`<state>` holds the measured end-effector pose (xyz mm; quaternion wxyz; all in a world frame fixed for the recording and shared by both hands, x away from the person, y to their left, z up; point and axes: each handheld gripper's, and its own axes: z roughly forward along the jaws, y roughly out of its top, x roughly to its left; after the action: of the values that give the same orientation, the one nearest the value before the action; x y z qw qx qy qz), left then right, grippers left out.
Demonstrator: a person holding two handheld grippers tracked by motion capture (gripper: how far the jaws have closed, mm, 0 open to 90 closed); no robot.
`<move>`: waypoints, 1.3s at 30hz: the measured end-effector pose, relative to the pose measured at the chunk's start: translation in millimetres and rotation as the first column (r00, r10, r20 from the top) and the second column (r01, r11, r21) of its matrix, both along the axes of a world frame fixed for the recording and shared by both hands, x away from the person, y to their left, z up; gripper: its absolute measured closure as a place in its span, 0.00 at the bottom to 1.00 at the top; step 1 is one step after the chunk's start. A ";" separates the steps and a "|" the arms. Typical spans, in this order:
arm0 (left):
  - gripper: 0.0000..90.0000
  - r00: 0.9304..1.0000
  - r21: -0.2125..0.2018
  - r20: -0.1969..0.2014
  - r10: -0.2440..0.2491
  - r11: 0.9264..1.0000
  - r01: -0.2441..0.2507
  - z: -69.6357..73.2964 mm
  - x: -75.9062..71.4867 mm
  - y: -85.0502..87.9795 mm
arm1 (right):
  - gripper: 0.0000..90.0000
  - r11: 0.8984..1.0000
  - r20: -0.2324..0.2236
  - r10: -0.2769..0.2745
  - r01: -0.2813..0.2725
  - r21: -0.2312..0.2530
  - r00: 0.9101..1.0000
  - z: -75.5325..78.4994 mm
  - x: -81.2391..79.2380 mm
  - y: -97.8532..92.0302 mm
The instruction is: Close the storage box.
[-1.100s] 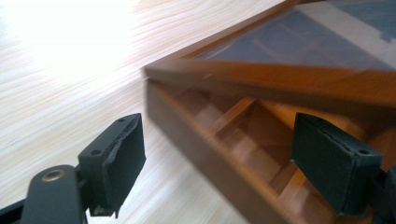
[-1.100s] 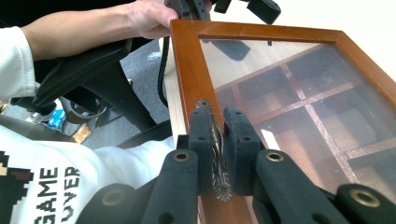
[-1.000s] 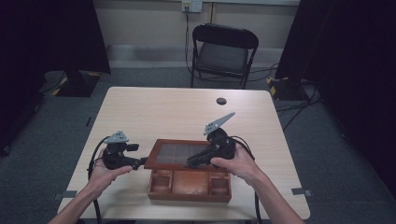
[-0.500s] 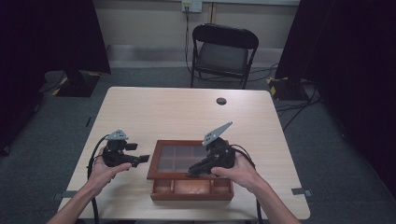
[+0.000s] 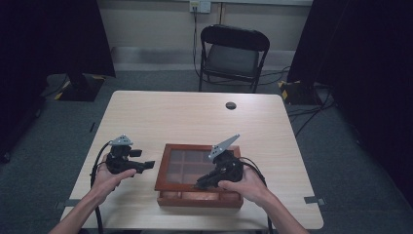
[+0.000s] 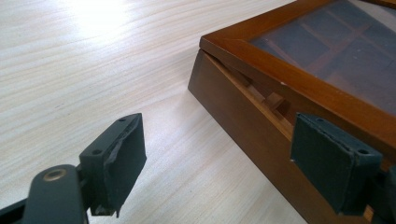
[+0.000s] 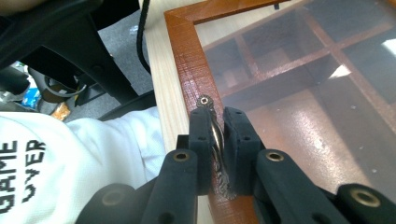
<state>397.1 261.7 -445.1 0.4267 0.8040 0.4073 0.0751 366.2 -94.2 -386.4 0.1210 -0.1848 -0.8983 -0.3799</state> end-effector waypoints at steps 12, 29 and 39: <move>0.20 1.000 -0.009 -0.008 -0.001 1.000 0.001 -0.1 0.0 0.3 | 0.92 0.999 0.011 0.011 -0.010 -0.030 1.000 -14.6 -2.3 2.7; 0.20 1.000 -0.023 -0.020 -0.004 1.000 0.004 -0.6 0.4 0.3 | 0.92 0.995 -0.014 0.034 -0.035 -0.094 0.999 -38.1 -3.1 10.0; 0.21 0.999 0.004 -0.034 0.018 1.000 -0.018 -2.8 1.3 1.1 | 0.65 0.996 0.036 -0.086 0.085 0.025 0.996 -21.1 3.4 -9.7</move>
<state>398.4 262.8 -447.9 0.4174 0.8022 0.4218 0.0660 369.6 -103.9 -407.4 0.0902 -0.2148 -0.8871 -0.3985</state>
